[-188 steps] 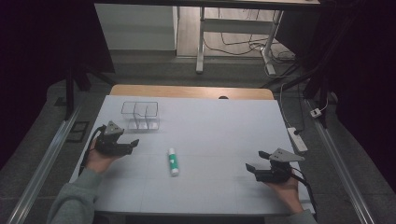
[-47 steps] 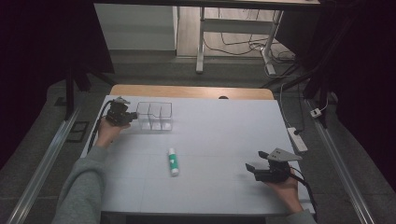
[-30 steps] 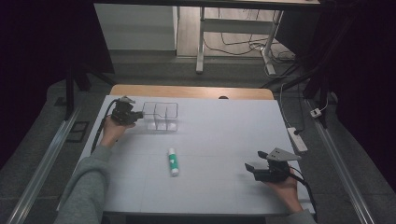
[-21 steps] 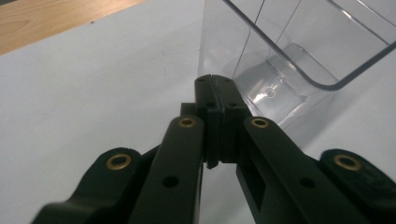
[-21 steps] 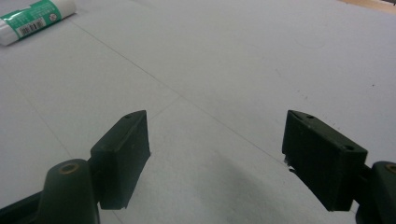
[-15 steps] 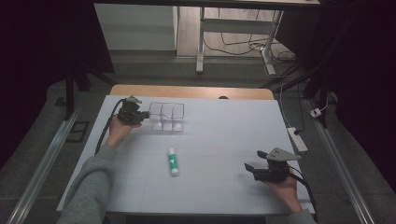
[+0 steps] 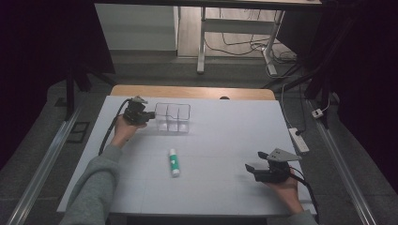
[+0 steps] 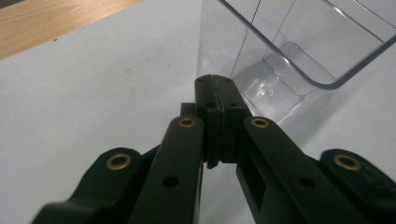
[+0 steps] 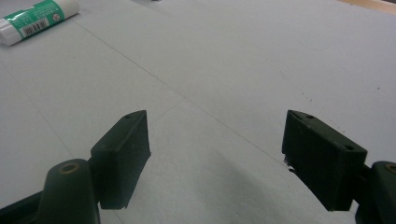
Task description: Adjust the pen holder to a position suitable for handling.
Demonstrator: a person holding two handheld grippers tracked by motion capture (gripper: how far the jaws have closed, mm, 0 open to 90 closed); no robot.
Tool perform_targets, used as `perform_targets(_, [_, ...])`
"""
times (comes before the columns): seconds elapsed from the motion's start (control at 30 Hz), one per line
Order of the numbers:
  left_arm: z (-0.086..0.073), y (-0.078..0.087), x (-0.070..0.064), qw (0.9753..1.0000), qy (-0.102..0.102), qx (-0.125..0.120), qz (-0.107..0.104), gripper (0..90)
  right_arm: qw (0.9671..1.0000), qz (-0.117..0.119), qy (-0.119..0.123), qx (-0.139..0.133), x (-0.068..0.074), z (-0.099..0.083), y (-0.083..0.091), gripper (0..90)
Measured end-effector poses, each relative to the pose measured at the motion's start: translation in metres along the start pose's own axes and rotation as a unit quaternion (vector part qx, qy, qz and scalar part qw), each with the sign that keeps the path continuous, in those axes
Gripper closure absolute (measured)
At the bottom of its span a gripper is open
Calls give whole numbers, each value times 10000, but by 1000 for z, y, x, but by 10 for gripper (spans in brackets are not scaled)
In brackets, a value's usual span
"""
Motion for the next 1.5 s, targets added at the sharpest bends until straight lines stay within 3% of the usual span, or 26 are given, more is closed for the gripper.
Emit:
perform_targets(0.43, [12, -18, -17, 9997, -169, 101, -163, 890, 10000, 17, 36, 22, 0, 0, 0, 231])
perform_targets(0.77, [16, -30, -35, 9975, -484, 351, -368, 890, 10000, 20, 66, 38, 1, -1, 0, 231])
perform_targets(1.5, [21, -46, -49, 9959, -634, 432, -474, 889, 9999, 15, 100, 51, 0, -1, 0, 232])
Point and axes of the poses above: each handheld gripper's, and its own axes: y roughly backward along the jaws, z roughly out of its top, x roughly to its left, the point moved 8 cm from there along -y, roughly forward along the jaws, and after that the axes turned 14 degrees about -z, right-handed, at the moved point
